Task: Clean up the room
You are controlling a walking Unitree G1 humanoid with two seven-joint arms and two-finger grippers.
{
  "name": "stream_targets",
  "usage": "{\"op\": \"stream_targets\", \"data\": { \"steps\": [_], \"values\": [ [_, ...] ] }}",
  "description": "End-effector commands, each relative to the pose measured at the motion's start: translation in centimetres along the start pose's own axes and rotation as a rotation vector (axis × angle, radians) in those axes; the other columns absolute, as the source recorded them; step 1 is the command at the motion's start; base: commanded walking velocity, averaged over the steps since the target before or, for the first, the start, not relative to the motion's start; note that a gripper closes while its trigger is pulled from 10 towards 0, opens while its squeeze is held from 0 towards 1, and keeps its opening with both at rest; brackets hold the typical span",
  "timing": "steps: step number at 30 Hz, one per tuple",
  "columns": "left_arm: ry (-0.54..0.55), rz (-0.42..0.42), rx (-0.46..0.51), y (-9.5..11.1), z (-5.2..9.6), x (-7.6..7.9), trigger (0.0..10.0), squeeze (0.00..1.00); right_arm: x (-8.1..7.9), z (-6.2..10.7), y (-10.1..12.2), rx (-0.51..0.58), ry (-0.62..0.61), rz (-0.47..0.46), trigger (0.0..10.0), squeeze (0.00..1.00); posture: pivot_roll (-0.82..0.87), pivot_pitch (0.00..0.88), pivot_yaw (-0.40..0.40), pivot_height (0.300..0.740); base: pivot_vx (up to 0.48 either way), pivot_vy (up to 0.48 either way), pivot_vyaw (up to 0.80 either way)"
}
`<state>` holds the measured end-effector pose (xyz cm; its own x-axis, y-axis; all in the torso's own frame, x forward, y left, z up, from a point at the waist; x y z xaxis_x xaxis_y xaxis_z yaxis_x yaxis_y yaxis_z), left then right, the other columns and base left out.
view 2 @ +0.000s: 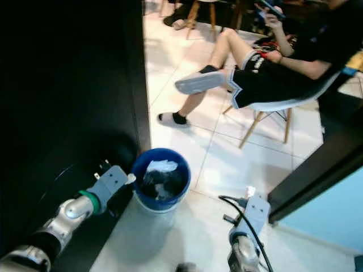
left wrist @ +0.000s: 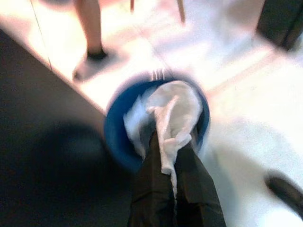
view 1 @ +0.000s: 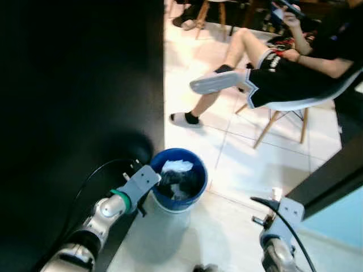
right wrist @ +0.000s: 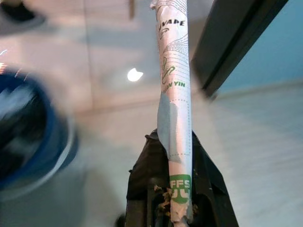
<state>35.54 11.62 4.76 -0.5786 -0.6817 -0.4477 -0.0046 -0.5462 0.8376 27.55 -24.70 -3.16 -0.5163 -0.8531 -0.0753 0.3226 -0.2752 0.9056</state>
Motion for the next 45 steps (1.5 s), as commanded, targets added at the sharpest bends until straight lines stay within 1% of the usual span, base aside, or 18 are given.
{"op": "stream_targets", "data": {
  "steps": [1,6,12,15,17,18,19,21,25,26,28,29,34,35,36,39,41,45],
  "values": [
    [-0.032,0.011,-0.068,-2.1,0.7,1.0,10.0,0.0,0.4,0.2,-0.5,-0.012,-0.017,0.001,10.0,0.0,0.07,0.071,0.039,0.719,0.458,0.0,-0.8],
    [-0.069,0.028,-0.069,-2.4,1.0,1.8,10.0,0.0,0.1,-0.1,0.3,0.014,-0.022,0.029,10.0,0.0,0.07,0.071,0.039,0.719,0.458,0.0,-0.43],
    [-0.071,0.035,-0.088,-3.0,1.3,2.0,10.0,0.0,-2.0,-0.3,1.3,0.057,0.048,0.078,10.0,0.0,0.08,0.069,0.027,0.719,0.458,0.0,0.0],
    [-0.059,0.039,-0.108,-3.2,1.2,2.0,10.0,0.0,-3.2,-0.1,1.4,0.063,0.128,0.091,10.0,0.0,0.07,0.068,0.024,0.719,0.0,0.0,0.0],
    [-0.044,0.047,-0.125,-3.6,1.3,2.2,10.0,0.0,-5.3,0.3,1.2,0.06,0.266,0.124,10.0,0.0,0.07,0.068,0.02,0.719,0.0,0.0,0.0],
    [-0.044,0.047,-0.125,-3.6,1.3,2.2,10.0,0.0,-5.3,0.3,1.2,0.06,0.266,0.124,10.0,0.0,0.07,0.068,0.02,0.719,0.0,0.0,0.0],
    [-0.031,0.05,-0.147,-4.0,1.4,2.4,10.0,0.0,-6.7,0.8,1.0,0.059,0.364,0.158,10.0,0.0,0.07,0.069,0.014,0.719,0.0,0.0,0.0],
    [-0.013,0.07,-0.19,-4.8,1.6,2.7,10.0,0.0,-8.0,1.3,0.8,0.064,0.449,0.205,10.0,0.0,0.06,0.073,0.006,0.719,0.0,0.0,0.0],
    [0.003,0.082,-0.216,-5.3,1.8,3.0,10.0,0.0,-8.8,1.6,0.7,0.068,0.502,0.23,10.0,0.0,0.06,0.073,0.006,0.719,0.0,0.0,0.0],
    [0.011,0.12,-0.239,-5.7,1.8,3.5,10.0,0.0,-9.4,1.7,0.9,0.083,0.533,0.258,10.0,0.0,0.06,0.08,-0.008,0.719,0.0,0.0,0.0],
    [0.012,0.156,-0.252,-5.9,1.7,4.1,10.0,0.05,-9.7,1.7,1.3,0.099,0.543,0.277,10.0,0.0,0.05,0.09,-0.021,0.719,0.0,0.0,0.0],
    [0.012,0.179,-0.247,-5.5,1.3,4.7,10.0,0.2,-9.9,1.6,1.6,0.111,0.551,0.295,10.0,0.0,0.04,0.101,-0.031,0.719,0.0,0.0,0.0],
    [0.013,0.192,-0.219,-4.6,0.6,5.2,10.0,0.24,-10.1,1.6,1.9,0.122,0.558,0.311,10.0,0.0,0.03,0.113,-0.037,0.719,0.0,0.0,0.0],
    [0.026,0.177,-0.205,-3.9,0.2,5.1,10.0,0.44,-10.1,1.6,2.0,0.126,0.562,0.317,10.0,0.0,0.01,0.126,-0.038,0.719,0.0,0.0,0.0],
    [0.048,0.17,-0.19,-3.2,-0.3,4.7,10.0,1.0,-10.1,1.6,2.0,0.133,0.562,0.314,10.0,0.0,0.0,0.139,-0.041,0.719,0.0,0.0,0.0],
    [0.086,0.144,-0.176,-2.5,-0.7,3.9,10.0,1.0,-10.1,1.7,2.1,0.139,0.561,0.308,10.0,0.0,-0.01,0.151,-0.041,0.719,0.0,0.0,0.0],
    [0.156,0.105,-0.161,-1.6,-1.1,2.5,10.0,1.0,-10.1,1.8,2.1,0.147,0.575,0.289,10.0,0.0,-0.01,0.156,-0.041,0.719,0.0,0.0,0.0],
    [0.156,0.105,-0.161,-1.6,-1.1,2.5,10.0,1.0,-10.1,1.8,2.1,0.147,0.575,0.289,10.0,0.0,-0.01,0.156,-0.041,0.719,0.0,0.0,0.0]
  ]
}}
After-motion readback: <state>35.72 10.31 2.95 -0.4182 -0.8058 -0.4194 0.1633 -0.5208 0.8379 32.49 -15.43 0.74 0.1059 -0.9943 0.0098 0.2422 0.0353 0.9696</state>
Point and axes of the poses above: a point about 5 cm out from each wrist's last joint towards the gripper, its own z axis pointing back from the gripper into the wrist, its own y axis along the axis of the wrist's last joint, x = y × z, the point moved 3 cm from there along -z, pointing out of the wrist towards the gripper, and after that the axes turned 1 degree about -z, right-handed, at the moved point
